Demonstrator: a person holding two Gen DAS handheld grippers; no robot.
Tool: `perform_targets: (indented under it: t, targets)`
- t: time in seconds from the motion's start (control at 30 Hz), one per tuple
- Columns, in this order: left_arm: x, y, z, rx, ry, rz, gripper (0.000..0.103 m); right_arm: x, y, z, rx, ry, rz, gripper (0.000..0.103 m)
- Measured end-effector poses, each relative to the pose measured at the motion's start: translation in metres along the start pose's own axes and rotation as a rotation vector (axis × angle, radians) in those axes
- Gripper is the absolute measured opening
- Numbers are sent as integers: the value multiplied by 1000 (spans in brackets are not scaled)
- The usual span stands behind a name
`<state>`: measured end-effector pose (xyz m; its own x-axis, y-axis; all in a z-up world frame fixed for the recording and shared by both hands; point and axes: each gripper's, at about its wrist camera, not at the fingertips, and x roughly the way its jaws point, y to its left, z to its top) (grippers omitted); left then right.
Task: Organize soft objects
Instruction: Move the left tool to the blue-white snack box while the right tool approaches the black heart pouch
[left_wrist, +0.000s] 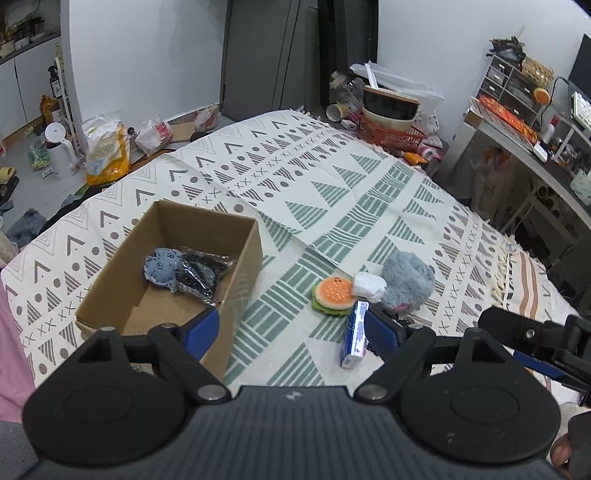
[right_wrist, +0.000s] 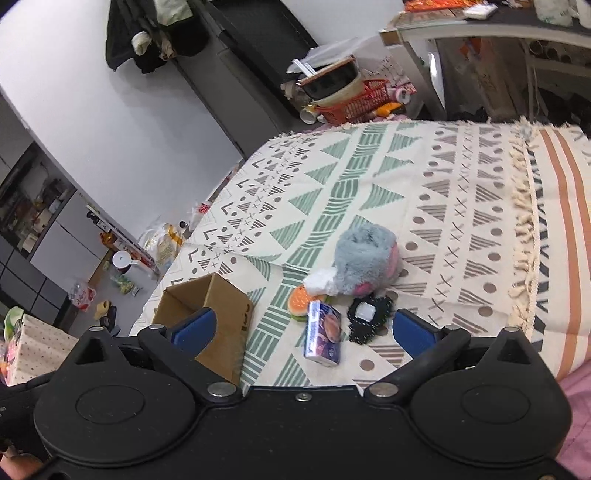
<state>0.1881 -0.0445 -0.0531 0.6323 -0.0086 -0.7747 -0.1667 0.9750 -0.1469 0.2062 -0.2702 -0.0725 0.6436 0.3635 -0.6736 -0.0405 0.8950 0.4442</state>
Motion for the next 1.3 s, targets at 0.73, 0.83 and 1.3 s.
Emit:
perform_targets:
  t: [0.73,0.83,1.3]
  targets:
    - [71,-29,-13,-44,72,-29,80,59,-75,9,175,119,17,100]
    - [84,-34,-12,-43,89,-35,75,71,-83,10,211,141,19,98]
    - [145,-53,-13,-32,179,-103,53,131,-97,9,299,256,42,81]
